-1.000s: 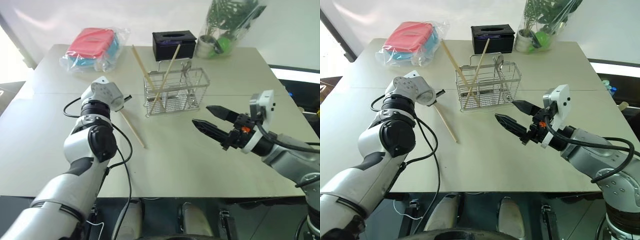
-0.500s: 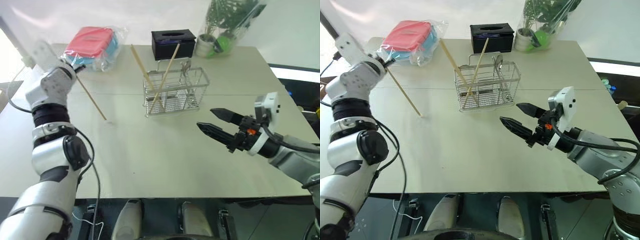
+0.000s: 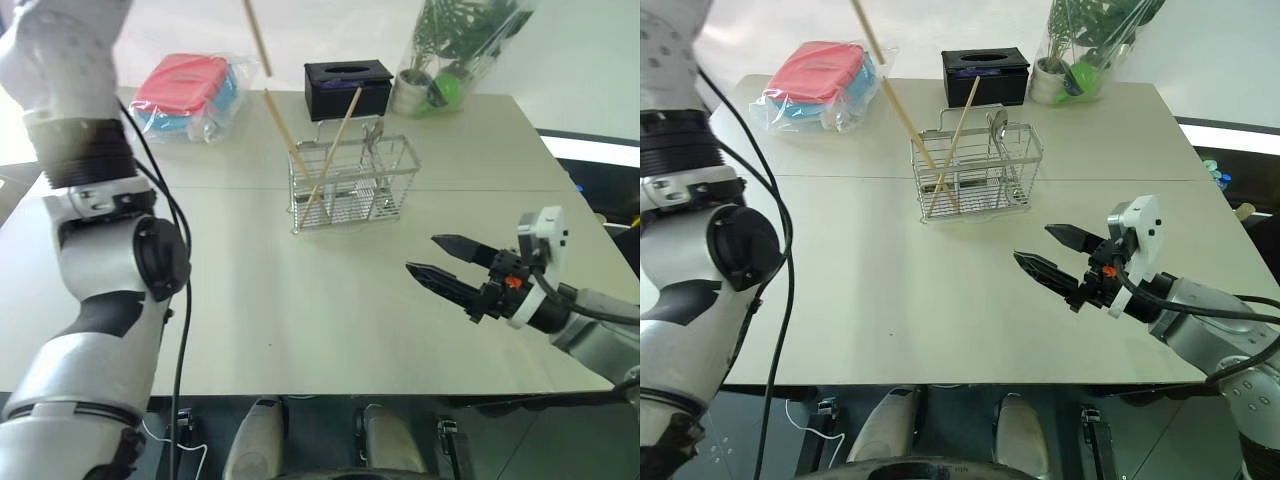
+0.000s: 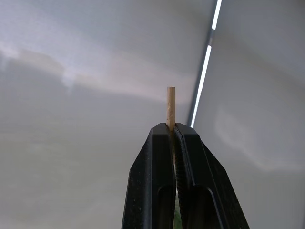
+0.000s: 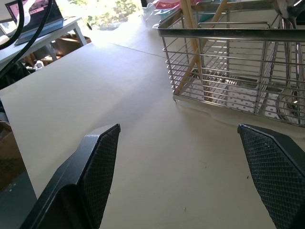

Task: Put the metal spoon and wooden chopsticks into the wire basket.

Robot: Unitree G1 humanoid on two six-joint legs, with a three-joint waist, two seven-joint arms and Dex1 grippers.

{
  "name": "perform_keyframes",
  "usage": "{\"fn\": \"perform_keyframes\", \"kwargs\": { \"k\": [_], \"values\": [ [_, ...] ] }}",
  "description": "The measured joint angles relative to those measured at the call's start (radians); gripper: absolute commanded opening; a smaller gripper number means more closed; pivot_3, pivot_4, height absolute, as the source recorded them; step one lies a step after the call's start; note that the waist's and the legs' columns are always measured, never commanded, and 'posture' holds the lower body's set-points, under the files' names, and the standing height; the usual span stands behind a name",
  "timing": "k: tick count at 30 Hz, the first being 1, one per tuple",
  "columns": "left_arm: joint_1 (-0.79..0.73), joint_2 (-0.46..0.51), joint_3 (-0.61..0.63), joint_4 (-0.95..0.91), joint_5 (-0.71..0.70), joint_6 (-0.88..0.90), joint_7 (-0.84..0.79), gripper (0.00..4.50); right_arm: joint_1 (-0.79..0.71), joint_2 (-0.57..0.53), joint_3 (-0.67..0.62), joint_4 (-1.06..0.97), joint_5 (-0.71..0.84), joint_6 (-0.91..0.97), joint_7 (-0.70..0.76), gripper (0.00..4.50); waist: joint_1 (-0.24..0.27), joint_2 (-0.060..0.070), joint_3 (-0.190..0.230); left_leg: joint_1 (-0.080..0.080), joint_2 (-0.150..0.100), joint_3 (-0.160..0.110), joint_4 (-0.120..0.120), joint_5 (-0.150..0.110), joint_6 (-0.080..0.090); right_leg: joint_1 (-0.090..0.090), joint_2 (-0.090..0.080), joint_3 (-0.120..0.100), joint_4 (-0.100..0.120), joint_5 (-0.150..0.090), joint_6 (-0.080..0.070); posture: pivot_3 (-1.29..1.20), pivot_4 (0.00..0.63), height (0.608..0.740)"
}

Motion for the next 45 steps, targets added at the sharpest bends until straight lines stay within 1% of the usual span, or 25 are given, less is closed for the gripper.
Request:
{"fn": "perform_keyframes", "kwargs": {
  "k": [5,10,16,23,24,26,27,31,32,36,39,43,45],
  "values": [
    [0.026,-0.065,-0.065,0.027,0.018,-0.023,-0.039,0.03,0.029,0.011,-0.025,-0.036,0.002,-0.017,-0.025,4.09,-0.004,0.000,0.000,0.000,0.000,0.000,0.000,0.000,0.000,-0.001,0.000,0.000,0.001,0.000,0.000,0.00,0.150,0.710],
    [0.092,-0.105,-0.072,0.067,0.018,-0.019,-0.037,0.03,0.038,0.021,-0.032,-0.059,0.021,-0.024,-0.070,4.09,-0.004,0.000,0.000,0.000,0.000,0.000,0.000,0.000,0.001,-0.001,0.000,0.000,0.001,0.000,0.000,0.00,0.150,0.710],
    [0.227,-0.126,-0.140,0.040,0.074,-0.039,-0.070,0.03,0.034,0.021,-0.032,-0.075,0.046,-0.025,-0.124,4.09,0.001,0.000,0.000,-0.001,0.000,0.000,0.000,0.000,0.001,-0.001,0.000,0.000,0.000,0.000,0.000,0.00,0.150,0.710],
    [0.295,-0.166,-0.151,-0.042,0.076,-0.041,-0.052,0.03,-0.006,0.020,-0.024,-0.074,0.069,-0.026,-0.158,4.09,0.000,0.000,0.000,-0.001,0.000,0.000,0.000,0.000,0.001,0.000,0.000,0.000,0.000,0.000,0.000,0.00,0.150,0.710],
    [0.307,-0.172,-0.151,-0.054,0.076,-0.039,-0.048,0.68,-0.014,0.019,-0.021,-0.074,0.070,-0.026,-0.159,4.09,0.000,0.000,0.000,-0.001,0.000,0.000,0.001,0.000,0.001,0.000,0.000,0.000,0.000,0.000,0.000,0.00,0.150,0.710],
    [0.322,-0.180,-0.152,-0.064,0.075,-0.028,-0.040,1.45,-0.025,0.019,-0.017,-0.072,0.070,-0.026,-0.164,4.09,0.000,0.000,0.000,-0.001,0.000,0.000,0.001,0.000,0.001,0.000,0.000,0.000,0.000,0.000,0.000,0.00,0.150,0.710],
    [0.328,-0.183,-0.152,-0.073,0.075,-0.023,-0.034,2.04,-0.029,0.019,-0.014,-0.071,0.070,-0.026,-0.165,4.09,0.000,0.000,0.000,-0.001,0.000,0.000,0.001,0.000,0.001,-0.001,0.000,0.000,0.000,0.000,0.000,0.00,0.150,0.710],
    [0.336,-0.185,-0.151,-0.110,0.071,0.014,-0.014,4.08,-0.050,0.018,0.000,-0.063,0.070,-0.025,-0.165,4.09,0.000,0.000,0.000,-0.001,0.000,0.000,0.001,0.000,0.001,0.000,0.000,0.000,0.000,0.000,0.000,0.00,0.150,0.710],
    [0.336,-0.184,-0.151,-0.121,0.067,0.028,-0.010,4.41,-0.053,0.018,0.000,-0.059,0.070,-0.025,-0.165,4.09,0.000,0.000,0.000,-0.001,0.000,0.000,0.001,0.000,0.001,0.000,0.000,0.000,0.000,0.000,0.000,0.00,0.150,0.710],
    [0.336,-0.154,-0.151,-0.167,0.042,0.102,-0.015,4.41,-0.067,0.011,0.005,-0.047,0.069,-0.025,-0.158,4.09,0.000,0.000,0.000,-0.001,0.000,0.000,0.001,0.000,0.001,-0.001,0.000,0.000,0.000,0.000,0.000,0.00,0.150,0.710],
    [0.331,-0.080,-0.151,-0.200,0.020,0.174,-0.048,4.41,-0.092,0.003,0.010,-0.019,0.065,-0.025,-0.144,4.09,-0.006,0.001,0.000,0.000,0.000,0.000,0.000,0.000,0.001,-0.001,0.000,0.000,0.001,0.000,0.000,0.00,0.150,0.710],
    [0.335,0.107,-0.154,-0.263,0.022,0.215,-0.150,4.41,-0.117,-0.016,0.017,0.024,0.036,-0.025,-0.108,4.09,-0.019,0.002,0.001,0.000,0.001,0.000,-0.001,0.000,0.001,-0.002,0.001,0.000,0.001,0.000,0.000,0.00,0.150,0.710],
    [0.353,0.222,-0.162,-0.292,0.033,0.214,-0.233,4.41,-0.136,-0.025,0.018,0.038,0.019,-0.026,-0.084,4.09,-0.025,0.002,0.001,0.000,0.001,0.000,-0.001,0.000,0.001,-0.002,0.001,0.000,0.001,0.000,0.000,0.00,0.150,0.710]
  ]
}}
